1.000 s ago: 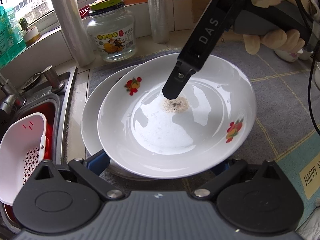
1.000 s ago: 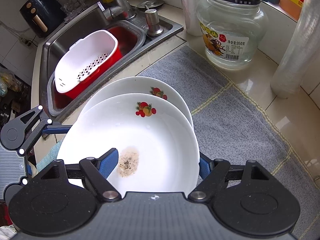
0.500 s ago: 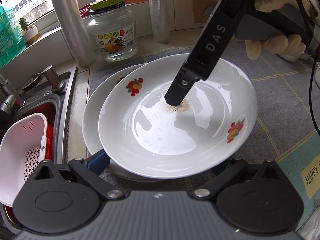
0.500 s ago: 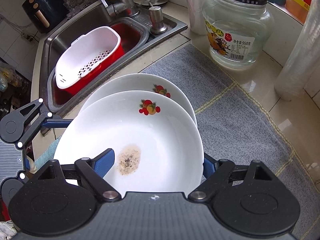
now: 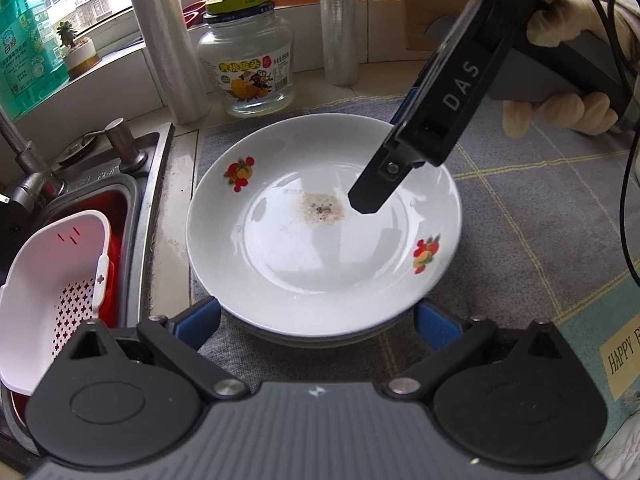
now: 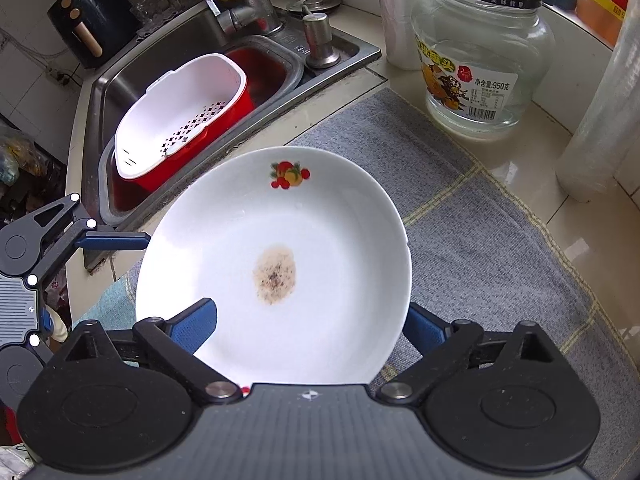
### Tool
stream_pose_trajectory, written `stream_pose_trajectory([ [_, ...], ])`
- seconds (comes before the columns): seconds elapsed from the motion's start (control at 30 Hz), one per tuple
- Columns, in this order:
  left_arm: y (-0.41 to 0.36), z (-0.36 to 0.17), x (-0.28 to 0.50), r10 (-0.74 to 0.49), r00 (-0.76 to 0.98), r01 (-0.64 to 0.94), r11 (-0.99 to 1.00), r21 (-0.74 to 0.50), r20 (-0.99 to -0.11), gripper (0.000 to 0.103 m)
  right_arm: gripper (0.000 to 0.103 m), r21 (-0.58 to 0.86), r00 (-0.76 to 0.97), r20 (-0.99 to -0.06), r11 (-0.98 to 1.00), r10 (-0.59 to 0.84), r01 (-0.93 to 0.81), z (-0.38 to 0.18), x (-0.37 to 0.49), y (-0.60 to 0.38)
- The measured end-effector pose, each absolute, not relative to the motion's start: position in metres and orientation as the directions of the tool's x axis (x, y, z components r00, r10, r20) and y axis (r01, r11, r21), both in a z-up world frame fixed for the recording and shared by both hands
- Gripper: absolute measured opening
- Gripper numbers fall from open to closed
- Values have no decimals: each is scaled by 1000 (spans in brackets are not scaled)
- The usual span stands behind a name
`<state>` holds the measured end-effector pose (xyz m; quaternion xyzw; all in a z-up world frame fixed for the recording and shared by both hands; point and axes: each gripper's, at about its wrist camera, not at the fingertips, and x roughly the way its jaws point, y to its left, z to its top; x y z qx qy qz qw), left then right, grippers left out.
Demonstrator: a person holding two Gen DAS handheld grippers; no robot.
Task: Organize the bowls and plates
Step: 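Lower the plate onto the stack and open the right tool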
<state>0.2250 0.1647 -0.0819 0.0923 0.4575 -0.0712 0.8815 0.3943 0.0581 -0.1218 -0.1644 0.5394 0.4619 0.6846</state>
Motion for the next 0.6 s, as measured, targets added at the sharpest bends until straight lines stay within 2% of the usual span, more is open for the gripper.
stream_pose_trajectory([
  [0.17,162,-73,221,-22,612,191,974,120,-791,102,103,259,29,-879,527,476,-809,-117,389,56],
  [0.47,169,-64,219,26,657,93,989,115,-753,102,103,103,225,-848,565,480,-818,-102,362,47],
  [0.6,166,-59,217,84,670,28,990,139,-737,102,103,21,328,-817,593,474,-805,-96,345,39],
])
